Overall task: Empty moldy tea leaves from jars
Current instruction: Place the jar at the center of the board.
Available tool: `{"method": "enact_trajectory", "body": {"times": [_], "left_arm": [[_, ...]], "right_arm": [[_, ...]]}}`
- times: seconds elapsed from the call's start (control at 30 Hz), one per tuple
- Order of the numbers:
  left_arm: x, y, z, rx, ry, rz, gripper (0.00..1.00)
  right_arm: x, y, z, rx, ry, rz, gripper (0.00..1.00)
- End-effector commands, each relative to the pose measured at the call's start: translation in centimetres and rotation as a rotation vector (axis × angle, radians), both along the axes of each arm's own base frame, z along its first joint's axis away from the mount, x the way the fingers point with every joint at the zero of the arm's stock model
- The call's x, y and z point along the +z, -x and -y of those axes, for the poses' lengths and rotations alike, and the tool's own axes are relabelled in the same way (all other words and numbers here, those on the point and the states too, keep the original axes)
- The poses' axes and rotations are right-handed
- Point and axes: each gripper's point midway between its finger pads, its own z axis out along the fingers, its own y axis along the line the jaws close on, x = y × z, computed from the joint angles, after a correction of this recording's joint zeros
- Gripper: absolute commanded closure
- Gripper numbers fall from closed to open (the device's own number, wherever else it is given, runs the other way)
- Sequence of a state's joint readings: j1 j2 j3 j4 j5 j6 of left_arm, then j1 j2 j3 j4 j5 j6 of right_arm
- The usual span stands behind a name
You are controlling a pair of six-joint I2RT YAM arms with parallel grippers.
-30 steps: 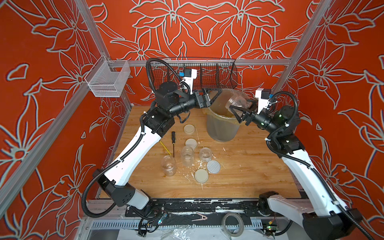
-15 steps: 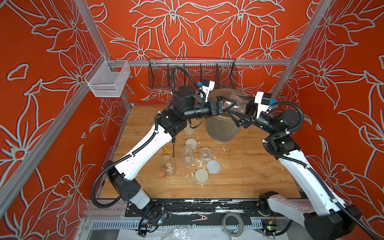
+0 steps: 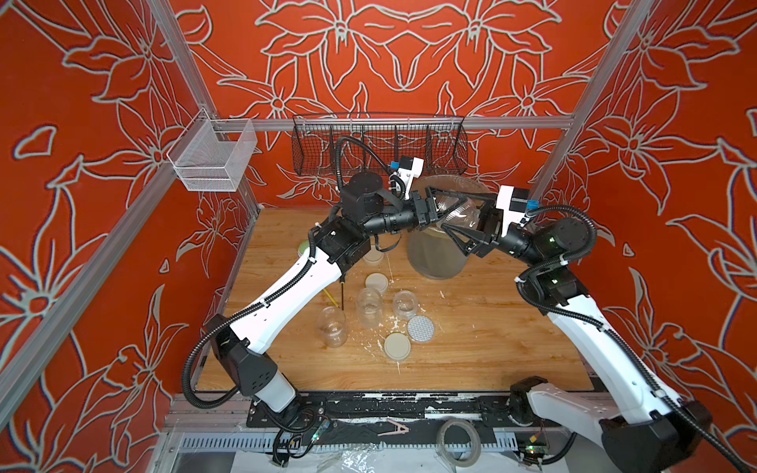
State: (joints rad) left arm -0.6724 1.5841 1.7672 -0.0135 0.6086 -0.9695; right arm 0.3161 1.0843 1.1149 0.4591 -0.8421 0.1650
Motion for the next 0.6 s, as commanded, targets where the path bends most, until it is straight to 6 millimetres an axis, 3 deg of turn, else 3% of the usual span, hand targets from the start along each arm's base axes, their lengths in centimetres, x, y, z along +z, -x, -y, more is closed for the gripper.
{"method": "enact_trajectory", "body": {"times": [0.0, 0.1, 0.2, 0.23, 0.3, 0.33, 0.57], "left_arm": [[1.3, 0.7, 0.0, -0.032, 0.022, 0.025, 0.37], [1.1, 0.9, -0.1, -0.030, -0.001, 0.040, 0.50], [1.1, 1.2, -0.6, -0.013, -0.025, 0.071, 0.64], [1.2, 1.3, -0.7, -0.007, -0.032, 0.084, 0.68], [1.6, 1.5, -1.2, 0.012, -0.042, 0.130, 0.78], [1.7, 1.5, -1.4, 0.022, -0.046, 0.150, 0.81], [2.3, 1.0, -4.1, 0.194, -0.139, 0.304, 1.00]], "right_arm": [[1.2, 1.4, -0.2, 0.024, 0.005, 0.090, 0.84], [1.0, 1.2, -0.2, 0.014, 0.009, 0.080, 0.75], [0.7, 1.0, -0.2, 0.000, 0.017, 0.062, 0.53], [0.6, 1.0, -0.1, -0.008, 0.017, 0.060, 0.45], [0.4, 1.0, 0.1, -0.034, 0.008, 0.059, 0.14], [0.3, 1.1, 0.3, -0.045, 0.003, 0.062, 0.04], [0.5, 2.7, 1.8, -0.116, -0.030, 0.083, 0.03]]}}
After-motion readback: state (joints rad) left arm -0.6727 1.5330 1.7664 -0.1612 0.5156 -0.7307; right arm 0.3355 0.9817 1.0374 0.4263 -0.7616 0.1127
